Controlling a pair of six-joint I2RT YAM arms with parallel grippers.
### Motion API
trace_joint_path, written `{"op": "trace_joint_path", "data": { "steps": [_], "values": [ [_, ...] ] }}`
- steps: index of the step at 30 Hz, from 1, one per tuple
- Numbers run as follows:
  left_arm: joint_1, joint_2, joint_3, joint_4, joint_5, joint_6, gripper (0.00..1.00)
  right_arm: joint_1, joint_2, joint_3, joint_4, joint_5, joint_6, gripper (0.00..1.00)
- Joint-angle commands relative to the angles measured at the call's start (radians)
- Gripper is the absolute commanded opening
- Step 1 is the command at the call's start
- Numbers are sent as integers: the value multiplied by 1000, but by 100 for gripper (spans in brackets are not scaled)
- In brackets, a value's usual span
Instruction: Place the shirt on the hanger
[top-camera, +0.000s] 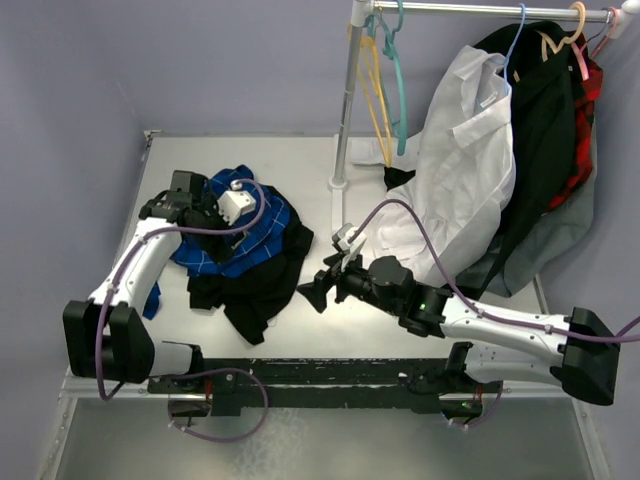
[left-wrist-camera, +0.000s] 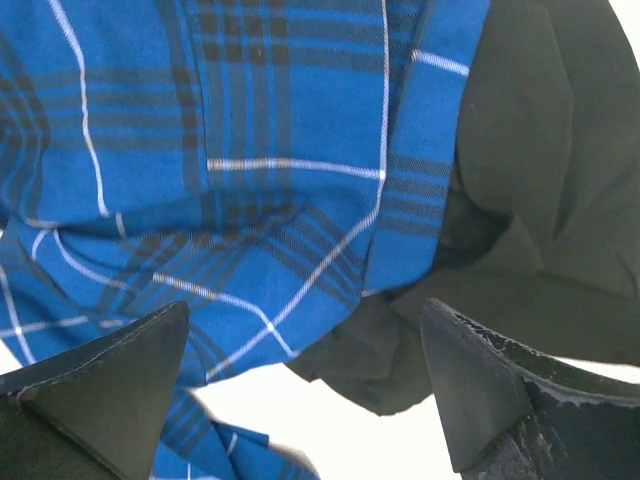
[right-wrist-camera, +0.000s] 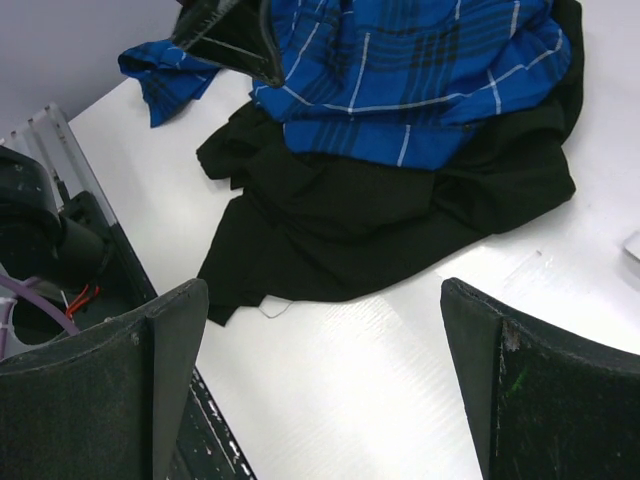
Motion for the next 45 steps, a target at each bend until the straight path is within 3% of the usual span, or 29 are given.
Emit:
{"op": "trace_joint_path", "data": {
  "steps": [1,8,13,14,15,18,23,29,37,41,45],
  "values": [
    [-34,101,-4,145,62,-12,99,-29,-75,-36,13,-36,7,100],
    [-122,212,-21,217,43,-38,100,-65,-129,-75,27,-64,23,100],
    [-146,244,-14,205,26,-30,79,-90,-125,-95,39,-74,44,100],
    [-145,244,-15,207,19,-30,71,-94,-121,-97,43,-77,48,100],
    [-146,245,-13,207,10,-29,57,-98,-118,-99,47,-78,50,100],
    [-146,230,12,189,-17,-34,1,-109,-106,-94,49,-87,51,100],
    [-145,139,124,78,13,-19,0,-122,-107,-83,38,-80,50,100],
    [-144,-22,450,-169,186,15,0,-135,-187,-87,6,-50,16,100],
    [-144,-14,859,-370,171,47,0,-166,-175,-62,71,-37,-96,100],
    [-145,11,984,-437,162,60,0,-167,-104,-59,252,71,-276,100],
    [-145,12,1016,-462,142,75,0,-167,-61,-101,537,6,-436,100]
  ]
}}
